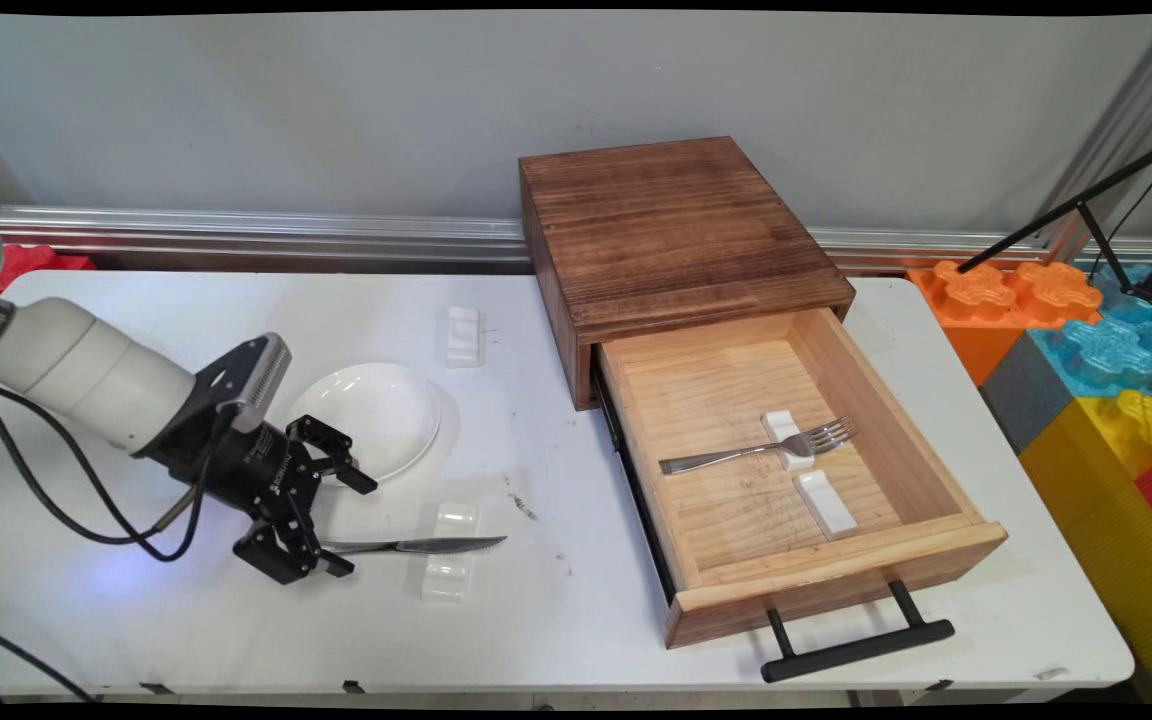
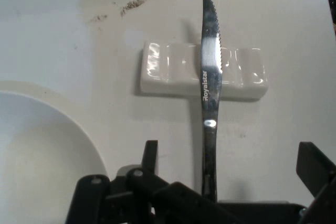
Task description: Pick up the knife from the right of the white plate
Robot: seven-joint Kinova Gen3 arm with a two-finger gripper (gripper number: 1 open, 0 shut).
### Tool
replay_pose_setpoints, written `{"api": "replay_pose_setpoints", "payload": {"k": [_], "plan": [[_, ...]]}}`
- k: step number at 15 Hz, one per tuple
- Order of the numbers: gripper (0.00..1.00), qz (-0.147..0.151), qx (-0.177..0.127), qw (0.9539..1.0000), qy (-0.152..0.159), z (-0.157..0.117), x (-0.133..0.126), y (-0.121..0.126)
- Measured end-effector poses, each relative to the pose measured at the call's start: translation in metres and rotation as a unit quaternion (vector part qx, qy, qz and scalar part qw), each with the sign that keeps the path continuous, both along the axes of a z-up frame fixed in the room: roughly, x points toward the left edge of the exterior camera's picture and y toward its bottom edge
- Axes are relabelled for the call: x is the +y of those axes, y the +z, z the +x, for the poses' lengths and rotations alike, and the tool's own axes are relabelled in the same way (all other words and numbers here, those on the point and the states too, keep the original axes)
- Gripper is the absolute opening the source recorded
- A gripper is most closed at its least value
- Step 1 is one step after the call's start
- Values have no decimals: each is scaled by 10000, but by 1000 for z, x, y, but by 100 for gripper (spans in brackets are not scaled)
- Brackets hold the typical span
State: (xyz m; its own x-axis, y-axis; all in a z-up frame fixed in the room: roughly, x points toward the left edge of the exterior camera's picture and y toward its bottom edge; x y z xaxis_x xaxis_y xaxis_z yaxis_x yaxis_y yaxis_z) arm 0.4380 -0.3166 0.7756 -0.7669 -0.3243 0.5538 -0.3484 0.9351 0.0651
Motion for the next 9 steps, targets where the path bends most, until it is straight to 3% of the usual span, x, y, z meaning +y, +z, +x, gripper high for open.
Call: {"api": "replay_pose_setpoints", "payload": {"k": [9], "plan": [[100, -119, 243, 9996, -66, 1, 3, -25]]}}
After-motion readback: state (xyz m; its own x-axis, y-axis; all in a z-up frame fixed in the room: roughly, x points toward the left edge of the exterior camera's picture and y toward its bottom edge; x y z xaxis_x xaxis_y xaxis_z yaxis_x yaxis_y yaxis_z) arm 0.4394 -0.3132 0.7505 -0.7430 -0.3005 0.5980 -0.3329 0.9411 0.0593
